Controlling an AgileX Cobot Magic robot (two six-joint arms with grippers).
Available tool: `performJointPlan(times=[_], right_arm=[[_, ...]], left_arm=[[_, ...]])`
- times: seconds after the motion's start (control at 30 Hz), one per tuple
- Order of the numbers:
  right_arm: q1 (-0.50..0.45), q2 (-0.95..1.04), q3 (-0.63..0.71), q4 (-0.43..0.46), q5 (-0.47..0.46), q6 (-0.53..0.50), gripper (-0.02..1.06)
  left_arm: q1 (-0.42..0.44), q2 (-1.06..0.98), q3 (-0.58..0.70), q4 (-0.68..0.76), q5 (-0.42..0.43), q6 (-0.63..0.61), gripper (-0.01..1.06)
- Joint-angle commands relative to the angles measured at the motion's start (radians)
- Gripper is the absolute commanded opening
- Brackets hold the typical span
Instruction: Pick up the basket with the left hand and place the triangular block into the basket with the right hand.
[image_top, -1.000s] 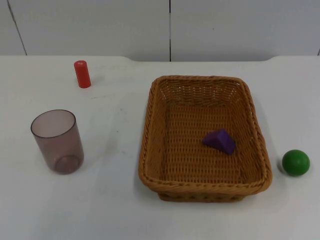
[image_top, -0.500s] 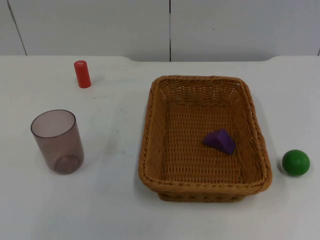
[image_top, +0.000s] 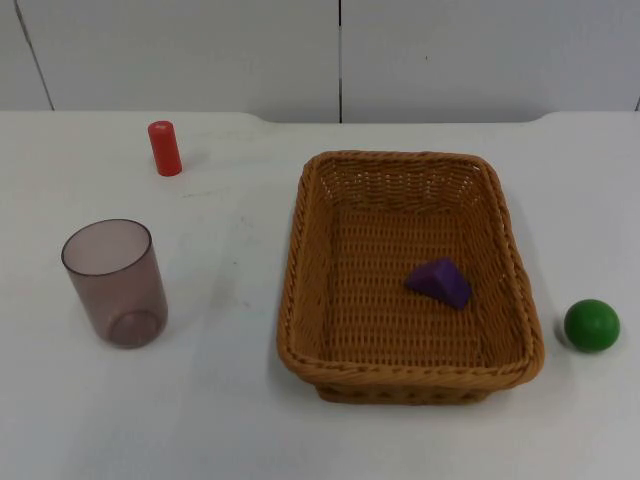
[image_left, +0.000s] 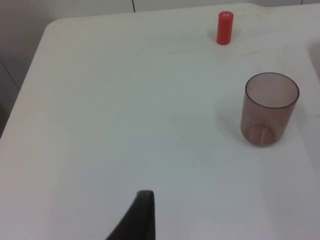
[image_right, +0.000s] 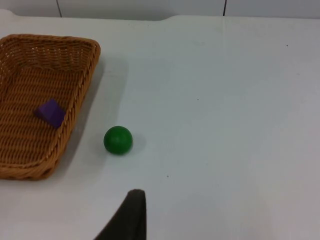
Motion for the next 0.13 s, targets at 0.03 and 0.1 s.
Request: performJointPlan(times=[0.03, 0.1], right_arm=[[0.011, -0.002, 0.005, 0.001, -0.009, 0.0, 1.05], [0.028, -0.002, 0.005, -0.001, -0.009, 0.0, 1.05]], left_arm=[[0.002, -0.003, 0.004, -0.008, -0.007, 0.001, 1.05], [0.002, -0.003, 0.004, -0.008, -0.007, 0.001, 1.05]])
